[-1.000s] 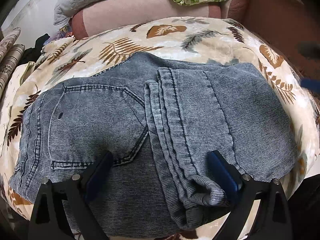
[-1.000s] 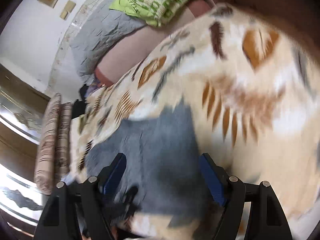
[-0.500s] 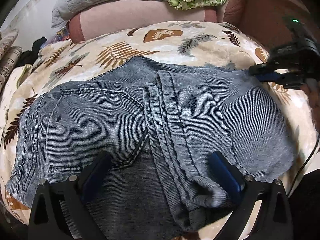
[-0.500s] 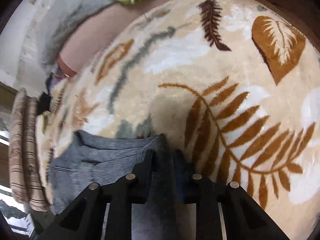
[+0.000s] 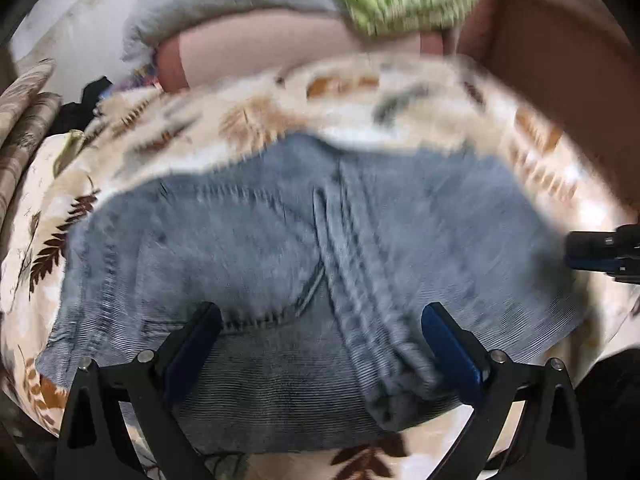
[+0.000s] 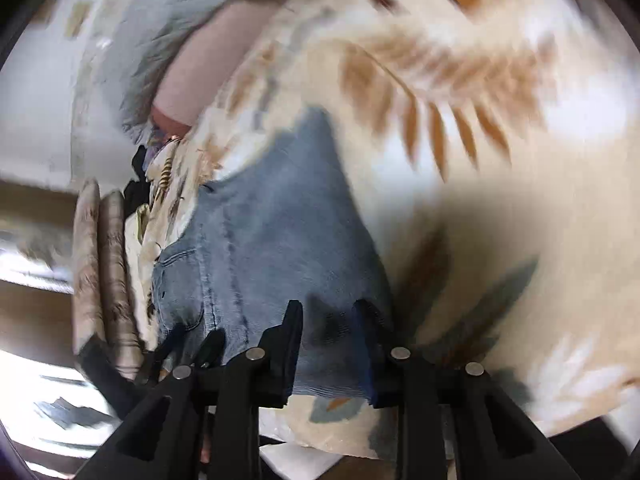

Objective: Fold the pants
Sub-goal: 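Fold the hems toward the waistband with the right gripper and release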

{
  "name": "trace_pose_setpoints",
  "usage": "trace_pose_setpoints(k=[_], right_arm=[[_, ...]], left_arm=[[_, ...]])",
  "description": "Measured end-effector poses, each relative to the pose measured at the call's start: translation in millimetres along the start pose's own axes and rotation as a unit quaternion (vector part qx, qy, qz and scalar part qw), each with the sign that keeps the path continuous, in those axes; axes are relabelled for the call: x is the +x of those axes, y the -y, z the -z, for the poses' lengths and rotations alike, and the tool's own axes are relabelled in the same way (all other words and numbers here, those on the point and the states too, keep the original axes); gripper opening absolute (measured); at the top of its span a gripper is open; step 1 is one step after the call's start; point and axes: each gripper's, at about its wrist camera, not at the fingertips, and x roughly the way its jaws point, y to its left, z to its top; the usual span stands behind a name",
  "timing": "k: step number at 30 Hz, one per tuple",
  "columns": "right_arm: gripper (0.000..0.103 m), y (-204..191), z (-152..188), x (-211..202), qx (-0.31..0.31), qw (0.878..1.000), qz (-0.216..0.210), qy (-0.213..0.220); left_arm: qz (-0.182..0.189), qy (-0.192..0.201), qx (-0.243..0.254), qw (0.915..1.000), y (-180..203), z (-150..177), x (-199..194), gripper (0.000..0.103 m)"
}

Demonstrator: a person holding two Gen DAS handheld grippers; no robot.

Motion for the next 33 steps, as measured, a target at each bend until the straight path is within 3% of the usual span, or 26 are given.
trace_pose_setpoints(k=[2, 4, 6, 7, 9, 11, 15, 18, 21, 24, 26, 28, 33], right_arm=[[0.032, -18.3, -19.0, -6.3, -0.013, 1.0, -0.02, 0.009], [0.036, -29.1, -37.1, -3.3, -0.015, 0.999, -0.037, 0.012], [0.053, -32.1, -55.9, 15.5, -0.026, 0.999, -0.036, 0.0], [0.063, -25.1, -66.2, 33.8, -0.03, 0.999, 0.014, -0.007], [0.061, -8.0, -80.8, 68.8, 0.004, 0.995, 0.092, -0.041], [0.061, -13.2, -86.4, 61.5, 0.006, 0.995, 0.093, -0.024], [0.061, -82.1, -98.9, 44.3, -0.11, 0.989, 0.102, 0.01], [0.061, -134.3, -101.3, 71.9, -0.215, 0.971, 0.099, -0.026], [0.055, -162.0, -97.6, 123.2, -0.278, 0.95, 0.113, -0.088], [0.038, -164.4, -98.3, 166.9, -0.303, 0.934, 0.142, -0.13], [0.012, -157.7, -102.5, 181.7, -0.305, 0.927, 0.168, -0.142], [0.002, -161.1, -106.6, 178.5, -0.31, 0.927, 0.172, -0.127], [0.002, -156.0, -111.0, 189.6, -0.306, 0.926, 0.19, -0.117]], left_arm=[[0.007, 0.01, 0.005, 0.9999, 2.2, -2.0, -3.3, 0.101], [0.002, -0.036, 0.03, 0.9989, 9.5, 4.1, 19.1, 0.101], [0.001, -0.055, 0.03, 0.998, 8.8, 13.1, 35.5, 0.101], [0.006, -0.044, 0.023, 0.9988, 6.1, 12.1, 31.2, 0.101], [0.031, -0.029, 0.006, 0.9991, -2.5, 7.9, 14.5, 0.101], [0.036, 0.006, 0.0, 0.9993, -12.5, 6.3, -2.5, 0.101], [0.036, 0.034, -0.05, 0.9975, -46.3, 8.8, -13.5, 0.101], [0.043, 0.046, -0.102, 0.9928, -73.1, 11.4, -11.5, 0.101], [0.043, 0.062, -0.128, 0.9889, -87.4, 16.8, -12.4, 0.101], [0.05, 0.07, -0.144, 0.9859, -97.9, 17.2, -6.8, 0.101], [0.054, 0.068, -0.145, 0.9857, -102.4, 16.9, -2.8, 0.101], [0.056, 0.063, -0.143, 0.9862, -103.5, 17.7, 0.0, 0.101], [0.073, 0.066, -0.13, 0.9866, -99.7, 16.2, 1.7, 0.101]])
